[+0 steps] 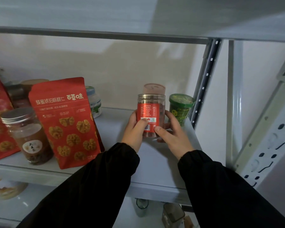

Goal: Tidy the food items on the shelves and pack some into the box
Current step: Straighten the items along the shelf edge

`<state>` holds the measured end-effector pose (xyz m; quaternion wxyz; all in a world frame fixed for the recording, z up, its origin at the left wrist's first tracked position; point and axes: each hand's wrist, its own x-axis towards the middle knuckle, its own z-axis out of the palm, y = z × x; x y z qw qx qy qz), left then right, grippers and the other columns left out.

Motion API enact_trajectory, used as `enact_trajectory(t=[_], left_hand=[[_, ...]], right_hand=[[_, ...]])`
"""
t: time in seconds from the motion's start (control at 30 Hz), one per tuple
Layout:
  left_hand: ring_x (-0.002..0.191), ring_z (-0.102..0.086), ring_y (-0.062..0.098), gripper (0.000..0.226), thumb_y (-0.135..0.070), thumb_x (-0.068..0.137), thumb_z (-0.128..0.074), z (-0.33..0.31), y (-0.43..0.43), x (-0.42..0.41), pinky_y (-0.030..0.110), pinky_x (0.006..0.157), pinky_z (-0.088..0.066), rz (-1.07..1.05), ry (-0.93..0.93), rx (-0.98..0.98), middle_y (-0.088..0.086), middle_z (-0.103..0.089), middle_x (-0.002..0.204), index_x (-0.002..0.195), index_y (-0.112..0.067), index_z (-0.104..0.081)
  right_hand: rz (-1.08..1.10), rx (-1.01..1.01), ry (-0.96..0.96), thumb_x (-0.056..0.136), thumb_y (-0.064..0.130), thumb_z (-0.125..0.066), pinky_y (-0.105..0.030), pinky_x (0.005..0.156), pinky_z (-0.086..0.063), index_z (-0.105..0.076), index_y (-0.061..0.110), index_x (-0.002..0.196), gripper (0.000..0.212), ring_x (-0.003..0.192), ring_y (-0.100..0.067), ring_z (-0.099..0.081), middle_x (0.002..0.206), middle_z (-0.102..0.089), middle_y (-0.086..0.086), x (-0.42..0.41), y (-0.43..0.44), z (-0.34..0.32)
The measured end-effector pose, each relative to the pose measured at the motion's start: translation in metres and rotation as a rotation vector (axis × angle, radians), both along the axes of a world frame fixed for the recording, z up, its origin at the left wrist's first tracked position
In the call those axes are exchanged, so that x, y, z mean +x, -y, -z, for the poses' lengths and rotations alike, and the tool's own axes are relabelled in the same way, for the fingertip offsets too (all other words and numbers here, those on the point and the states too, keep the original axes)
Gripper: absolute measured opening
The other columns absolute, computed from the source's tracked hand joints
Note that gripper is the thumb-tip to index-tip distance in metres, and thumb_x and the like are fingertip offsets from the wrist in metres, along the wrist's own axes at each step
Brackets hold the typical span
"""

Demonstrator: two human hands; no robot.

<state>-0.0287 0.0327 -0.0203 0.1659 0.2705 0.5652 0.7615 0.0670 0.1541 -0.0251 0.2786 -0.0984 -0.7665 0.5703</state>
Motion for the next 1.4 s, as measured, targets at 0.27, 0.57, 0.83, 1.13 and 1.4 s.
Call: enact_trajectory(t=[0.27,0.57,0.83,1.13,1.4], left_hand=[[0.110,-0.073,0.025,0.040,-0.042,0.108,-0.039,-0.001,-0.004,-0.008,0.054,0.099,-0.057,-0.058,0.153,0.017,0.005,-0.076,0.117,0.138,-0.027,-0.061],[0.114,-0.072,0.034,0.042,-0.041,0.100,-0.061,-0.001,-0.001,-0.006,0.062,0.103,-0.053,0.120,0.220,0.005,0.015,-0.074,0.121,0.132,-0.015,-0.061],[0.112,-0.072,0.034,0.068,-0.056,0.086,-0.073,-0.001,-0.002,-0.006,0.061,0.098,-0.056,0.120,0.128,-0.010,0.014,-0.074,0.123,0.138,-0.014,-0.060],[0.110,-0.073,0.032,0.043,-0.041,0.109,-0.041,-0.007,-0.004,-0.005,0.054,0.094,-0.059,0.094,0.285,-0.004,0.012,-0.077,0.114,0.128,-0.012,-0.066],[0.105,-0.074,0.028,0.043,-0.045,0.107,-0.043,-0.007,-0.003,-0.002,0.050,0.091,-0.057,0.185,0.300,0.008,0.011,-0.077,0.114,0.128,-0.014,-0.063]], right_hand=[[-0.005,-0.108,-0.019,0.088,0.036,-0.073,-0.037,0.085,-0.063,-0.045,0.049,0.135,0.055,0.101,-0.022,-0.072,0.118,-0.063,-0.009,-0.003,-0.001,0.001],[-0.079,-0.109,0.011,0.082,0.052,-0.077,-0.034,0.089,-0.062,-0.045,0.039,0.151,0.077,0.112,-0.011,-0.071,0.129,-0.069,0.009,-0.003,-0.001,0.004],[-0.078,-0.228,-0.009,0.082,0.049,-0.082,-0.045,0.098,-0.059,-0.047,0.034,0.151,0.079,0.117,-0.019,-0.070,0.134,-0.069,0.000,-0.006,-0.001,0.006],[-0.101,-0.542,-0.122,0.106,0.019,-0.049,-0.056,0.084,-0.062,-0.046,0.032,0.150,0.046,0.105,-0.025,-0.076,0.121,-0.074,-0.005,-0.014,-0.003,-0.002],[-0.061,-0.319,-0.019,0.107,0.040,-0.048,-0.040,0.073,-0.060,-0.051,0.049,0.143,0.038,0.104,-0.028,-0.073,0.116,-0.076,0.000,-0.009,-0.003,0.000]])
